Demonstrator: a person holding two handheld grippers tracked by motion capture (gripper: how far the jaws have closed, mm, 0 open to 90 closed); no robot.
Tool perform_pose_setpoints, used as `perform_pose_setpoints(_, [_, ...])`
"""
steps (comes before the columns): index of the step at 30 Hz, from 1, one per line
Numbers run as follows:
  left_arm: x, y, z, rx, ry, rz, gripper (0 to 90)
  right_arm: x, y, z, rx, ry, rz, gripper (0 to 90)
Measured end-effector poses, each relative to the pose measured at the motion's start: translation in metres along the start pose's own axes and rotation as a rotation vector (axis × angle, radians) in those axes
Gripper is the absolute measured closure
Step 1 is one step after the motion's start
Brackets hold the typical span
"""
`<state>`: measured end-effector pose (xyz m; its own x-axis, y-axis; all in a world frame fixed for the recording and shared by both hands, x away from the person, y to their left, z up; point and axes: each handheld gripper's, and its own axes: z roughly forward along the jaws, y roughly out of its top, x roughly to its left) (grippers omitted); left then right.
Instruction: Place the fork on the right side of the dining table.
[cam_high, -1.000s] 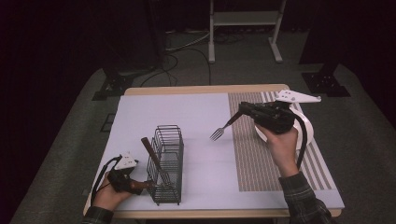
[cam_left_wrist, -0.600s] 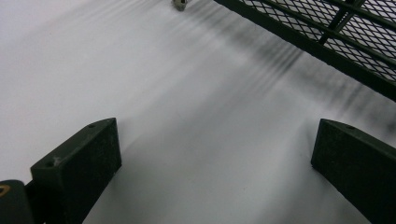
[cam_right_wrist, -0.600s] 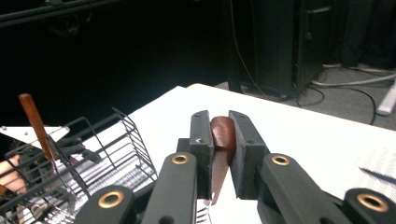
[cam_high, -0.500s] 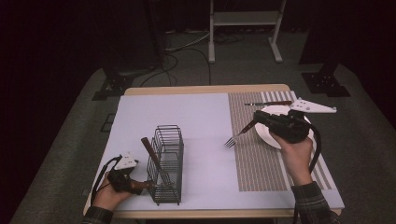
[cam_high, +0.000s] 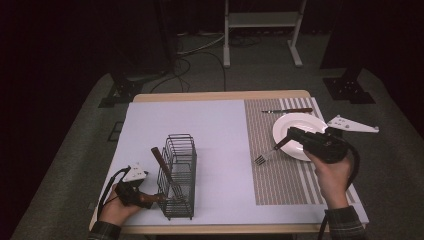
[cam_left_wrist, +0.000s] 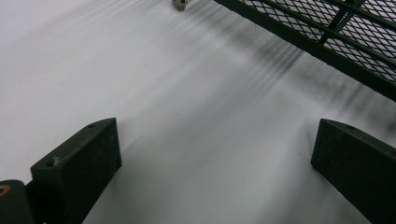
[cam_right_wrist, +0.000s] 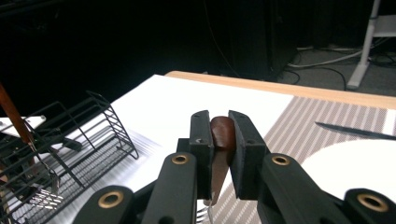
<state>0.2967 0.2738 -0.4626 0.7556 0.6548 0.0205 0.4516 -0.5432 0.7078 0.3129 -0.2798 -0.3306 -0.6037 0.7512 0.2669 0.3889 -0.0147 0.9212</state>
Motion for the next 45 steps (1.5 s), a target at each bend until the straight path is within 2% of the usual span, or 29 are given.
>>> perform_pose_setpoints(17, [0.000,0.000,0.000,-0.001,0.000,0.000,0.0,-0.021,-0.017,-0.034,-0.002,-0.097,0.053,80.3])
perform_pose_setpoints(24, [0.000,0.000,0.000,-0.002,0.000,-0.001,0.0,-0.027,-0.023,-0.046,0.000,-0.117,0.081,80.3])
perform_pose_setpoints(36, [0.000,0.000,0.000,-0.002,0.000,-0.001,0.0,-0.032,-0.029,-0.051,0.004,-0.126,0.109,79.9])
perform_pose_setpoints(45, [0.000,0.000,0.000,-0.001,0.000,-0.001,0.0,-0.038,-0.034,-0.055,0.005,-0.161,0.108,77.4])
